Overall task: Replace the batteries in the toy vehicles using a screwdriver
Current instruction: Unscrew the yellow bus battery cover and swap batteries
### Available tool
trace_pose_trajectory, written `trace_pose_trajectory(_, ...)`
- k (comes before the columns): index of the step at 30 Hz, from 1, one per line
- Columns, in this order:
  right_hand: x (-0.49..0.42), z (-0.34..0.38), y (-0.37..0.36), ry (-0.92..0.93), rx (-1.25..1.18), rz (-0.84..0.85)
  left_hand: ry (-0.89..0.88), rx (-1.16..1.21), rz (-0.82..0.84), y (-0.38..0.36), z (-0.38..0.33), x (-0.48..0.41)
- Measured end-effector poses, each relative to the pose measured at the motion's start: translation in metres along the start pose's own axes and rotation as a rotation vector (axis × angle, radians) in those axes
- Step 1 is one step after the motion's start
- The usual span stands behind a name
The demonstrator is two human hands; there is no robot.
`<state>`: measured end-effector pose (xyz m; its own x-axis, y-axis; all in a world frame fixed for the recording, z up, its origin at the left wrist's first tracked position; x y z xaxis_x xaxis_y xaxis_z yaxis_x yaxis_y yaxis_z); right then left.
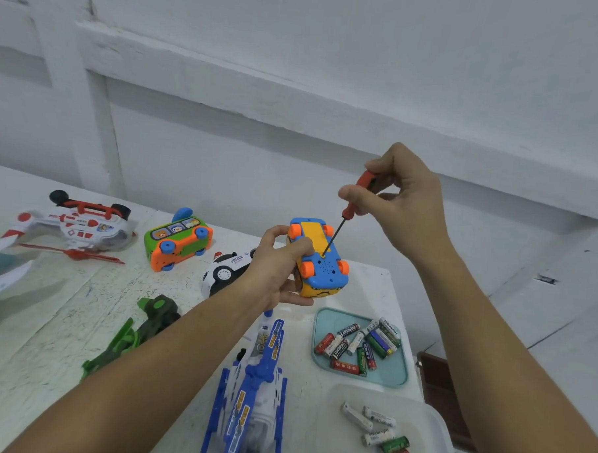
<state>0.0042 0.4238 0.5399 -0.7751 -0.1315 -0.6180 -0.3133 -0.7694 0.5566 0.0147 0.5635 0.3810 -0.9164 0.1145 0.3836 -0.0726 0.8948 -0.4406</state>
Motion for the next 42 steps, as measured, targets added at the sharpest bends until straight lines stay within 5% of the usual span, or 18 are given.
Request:
trace_pose_trajectory(5,0.005,-0.004,-0.003,-0.051,-0.154,0.142,-0.004,0.002,0.008,0.001,0.000,-0.001)
trace_pose_trajectory(12,0.004,-0.013,-0.001,-0.128,-0.038,-0.001,-0.009,-0.003,-0.002,0.003,0.001,0.000)
trace_pose_trajectory(19,0.023,-0.086,-0.005,-0.705,-0.630,-0.115,-0.024,0.001,-0.036,0.015,-0.003,-0.002)
trace_pose_trajectory(25,0.060,-0.158,-0.019,-0.962,-0.717,-0.167,-0.044,0.010,-0.066,0.020,-0.006,-0.003)
trace_pose_trajectory(32,0.119,-0.237,-0.006,-1.100,-0.460,-0.196,-0.055,-0.003,-0.065,0.021,-0.008,-0.007)
trace_pose_trajectory(38,0.145,-0.263,-0.001,-0.957,-0.054,0.200,-0.057,-0.026,-0.045,0.015,-0.005,-0.010)
trace_pose_trajectory(42,0.151,-0.273,-0.001,-0.893,0.032,0.287,-0.056,-0.038,-0.043,0.010,-0.002,-0.012)
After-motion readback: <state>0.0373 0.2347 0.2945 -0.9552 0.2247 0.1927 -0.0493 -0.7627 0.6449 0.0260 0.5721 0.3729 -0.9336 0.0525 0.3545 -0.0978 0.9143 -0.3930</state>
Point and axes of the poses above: each hand's wrist, its own x-axis away from the middle knuckle, its own y-axis out of the back of the hand, z = x × y, the point moved 5 cm from there along -x, towards the middle knuckle, and after that the axes turned 8 degrees about x, right-handed, at the moved point
